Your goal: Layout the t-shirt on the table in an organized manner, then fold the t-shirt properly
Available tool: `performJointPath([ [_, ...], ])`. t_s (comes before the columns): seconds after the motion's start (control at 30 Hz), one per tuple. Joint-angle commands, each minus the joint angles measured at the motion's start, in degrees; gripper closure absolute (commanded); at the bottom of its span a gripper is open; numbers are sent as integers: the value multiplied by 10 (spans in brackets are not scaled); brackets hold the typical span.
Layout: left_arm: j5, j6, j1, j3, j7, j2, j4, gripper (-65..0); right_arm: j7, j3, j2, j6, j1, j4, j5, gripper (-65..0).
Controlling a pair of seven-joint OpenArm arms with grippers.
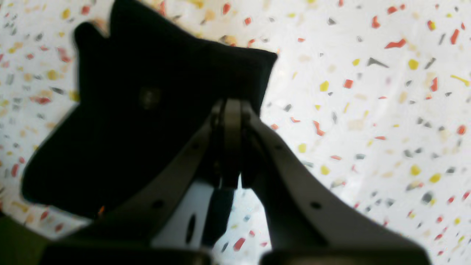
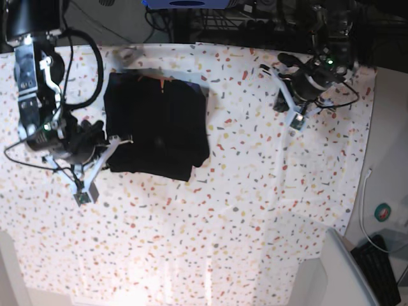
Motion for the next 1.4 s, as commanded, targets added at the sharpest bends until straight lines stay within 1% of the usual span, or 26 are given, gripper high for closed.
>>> performJointPath([
  [0.0, -25, -2, 1, -22, -11, -7, -2, 0, -1, -24, 4, 2, 32, -7, 6, -74],
  [0.03, -42, -2, 4, -45, -11, -14, -10, 0, 1, -47, 6, 2, 52, -24, 6, -168],
  [0.1, -64, -2, 7, -76, -11, -23, -21, 0, 10, -79, 7, 2, 80, -54, 6, -324],
  [0.13, -69, -2, 7, -83, -11, -24, -23, 0, 19, -85, 7, 2, 88, -69, 6, -363],
  [0.17, -72, -2, 6, -83, -11, -26, -25, 0, 29, -91, 7, 2, 95, -85, 6, -374],
  [0.27, -76, -2, -3, -78, -10, -25, -27, 0, 53, -104, 7, 2, 110, -131, 6, -375],
  [0.3, -76, -2, -15, -64, -10, -25, -25, -82, 57, -108, 6, 2, 112, -140, 6, -375],
  [0.33, -76, -2, -26, -46, -10, -25, -26, -196, 63, -111, 6, 2, 112, -149, 6, -375],
  [0.4, -76, -2, -41, -19, -9, -25, -27, -369, 75, -111, 6, 2, 112, -160, 6, -375],
  [0.43, -76, -2, -48, -8, -9, -24, -27, -428, 81, -111, 6, 2, 112, -166, 6, -375],
  [0.47, -76, -2, -54, 3, -9, -24, -28, -449, 86, -110, 6, 2, 112, -171, 6, -375],
  [0.57, -76, -2, -76, 33, -11, -24, -54, -456, 94, -110, 7, 2, 113, -189, 6, -375],
  [0.63, -76, -2, -105, 48, -11, -22, -93, -456, 100, -109, 7, 2, 111, -199, 6, -375],
  [0.67, -76, -2, -123, 62, -11, -15, -113, -456, 103, -108, 7, 2, 108, -199, 6, -375],
  [0.73, -76, -2, -154, 78, -11, -2, -142, -456, 106, -107, 17, 2, 104, -197, 6, -375],
  [0.87, -77, -2, -204, 110, -11, 24, -178, -459, 106, -106, 23, -2, 101, -185, 6, -375],
  [1.0, -77, -2, -243, 132, -12, 39, -223, -461, 104, -77, 32, -3, 100, -174, 6, -375],
  [1.17, -77, -2, -289, 157, -14, 45, -302, -466, 106, -70, 33, 1, 103, -194, 6, -375],
  [1.37, -77, -2, -319, 195, -14, 57, -341, -457, 107, -73, 29, 1, 103, -194, 6, -375],
])
